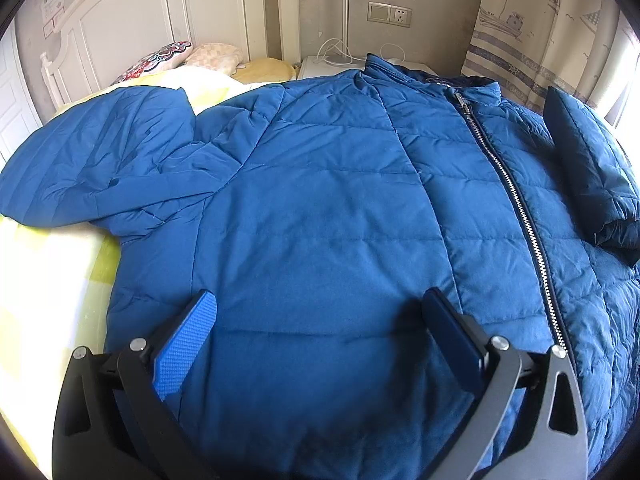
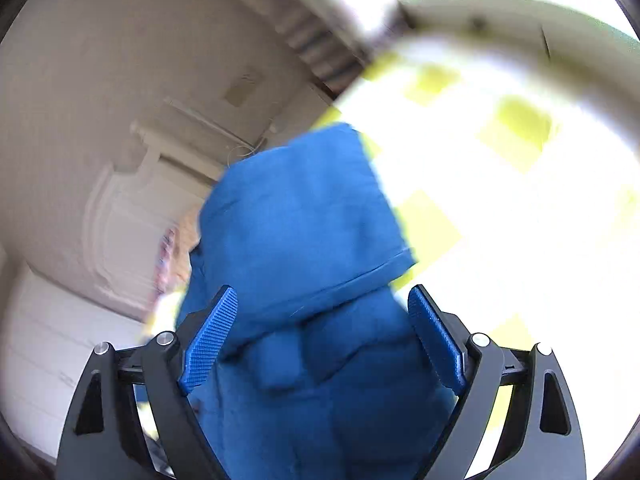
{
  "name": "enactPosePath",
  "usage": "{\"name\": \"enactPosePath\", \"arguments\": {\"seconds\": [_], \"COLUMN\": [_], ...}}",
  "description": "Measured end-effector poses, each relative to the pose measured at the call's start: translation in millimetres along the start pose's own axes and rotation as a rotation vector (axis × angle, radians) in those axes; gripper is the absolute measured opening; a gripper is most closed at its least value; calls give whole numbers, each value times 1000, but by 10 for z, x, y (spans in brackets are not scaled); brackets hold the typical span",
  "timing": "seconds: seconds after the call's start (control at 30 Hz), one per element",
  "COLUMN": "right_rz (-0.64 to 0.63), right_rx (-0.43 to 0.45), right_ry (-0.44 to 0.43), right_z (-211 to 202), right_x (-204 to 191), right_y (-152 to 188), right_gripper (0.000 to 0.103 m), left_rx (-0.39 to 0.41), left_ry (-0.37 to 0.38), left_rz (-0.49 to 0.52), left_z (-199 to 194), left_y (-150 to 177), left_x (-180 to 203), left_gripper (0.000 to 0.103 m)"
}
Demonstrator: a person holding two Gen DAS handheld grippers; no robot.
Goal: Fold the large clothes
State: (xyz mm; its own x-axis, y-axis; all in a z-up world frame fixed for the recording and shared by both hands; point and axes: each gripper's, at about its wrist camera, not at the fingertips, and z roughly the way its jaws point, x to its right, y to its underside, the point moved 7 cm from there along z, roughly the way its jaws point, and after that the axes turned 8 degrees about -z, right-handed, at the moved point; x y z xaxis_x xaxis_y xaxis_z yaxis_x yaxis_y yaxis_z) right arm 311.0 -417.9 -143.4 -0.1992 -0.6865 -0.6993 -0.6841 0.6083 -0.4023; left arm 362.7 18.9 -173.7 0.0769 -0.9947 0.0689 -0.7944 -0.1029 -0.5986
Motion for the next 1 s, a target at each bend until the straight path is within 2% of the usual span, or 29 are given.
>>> {"name": "enactPosePath", "arguments": {"seconds": [0.03, 0.13, 0.2, 0.27, 0.3, 0.33, 0.4, 0.47, 0.5, 0.53, 0.57, 0.6, 0.67, 0.7, 0.8, 0.83, 0.87, 0.93, 1.0], "right_rz": [27, 33, -41, -147, -244, -337, -501, -649, -722, -766, -785, -812, -829, -823, -791, -768, -747, -693, -611], "right_rx": [-5, 23, 78, 140, 184, 214, 191, 68, -35, -109, -136, -149, -119, -86, 57, 103, 146, 168, 126], "right_ry": [-3, -35, -35, -57, -46, -44, -107, -198, -265, -306, -314, -312, -303, -267, -68, 30, 164, 366, 417], "right_z": [66, 152, 67, 18, -48, -70, 50, 282, 447, 566, 607, 636, 595, 519, 205, 121, 68, 69, 218], "right_x": [65, 68, -59, -403, -698, -987, -1598, -2146, -2426, -2611, -2689, -2766, -2777, -2698, -2199, -1976, -1721, -1257, -828], "right_y": [-44, -168, -200, -229, -225, -202, -58, 269, 509, 709, 782, 878, 886, 824, 568, 416, 244, 109, 98], "right_gripper": [86, 75, 43, 35, 33, 33, 33, 36, 39, 46, 64, 70, 70, 70, 70, 70, 70, 70, 70], "left_rx": [0, 0, 0, 0, 0, 0, 0, 0, 0, -4, -4, -4, -3, -4, -4, -4, -5, -5, 0], "left_ry": [0, 0, -1, -2, -2, -2, 1, 2, 5, 1, 4, 7, 12, 11, 11, 10, 7, 9, 48], "left_rz": [0, 0, 1, 1, 1, 1, 0, -1, -2, -3, -4, -5, -8, -7, -8, -7, -5, -7, -31], "left_z": [0, 0, 3, 4, 8, 6, 6, 3, 4, 2, 1, 1, 1, 1, 1, 1, 4, 0, -36], "left_y": [0, -1, -3, -4, -6, -5, -5, -1, -3, 4, 5, 4, 7, 8, 12, 12, 15, 15, 5], "left_x": [0, 0, 2, 2, 3, 2, 1, 7, 9, 3, 2, 1, -4, -5, -3, 0, 4, 8, -9], "left_gripper": [101, 101, 101, 101, 101, 101, 101, 101, 101, 101, 101, 101, 101, 101, 101, 101, 101, 101, 101]}}
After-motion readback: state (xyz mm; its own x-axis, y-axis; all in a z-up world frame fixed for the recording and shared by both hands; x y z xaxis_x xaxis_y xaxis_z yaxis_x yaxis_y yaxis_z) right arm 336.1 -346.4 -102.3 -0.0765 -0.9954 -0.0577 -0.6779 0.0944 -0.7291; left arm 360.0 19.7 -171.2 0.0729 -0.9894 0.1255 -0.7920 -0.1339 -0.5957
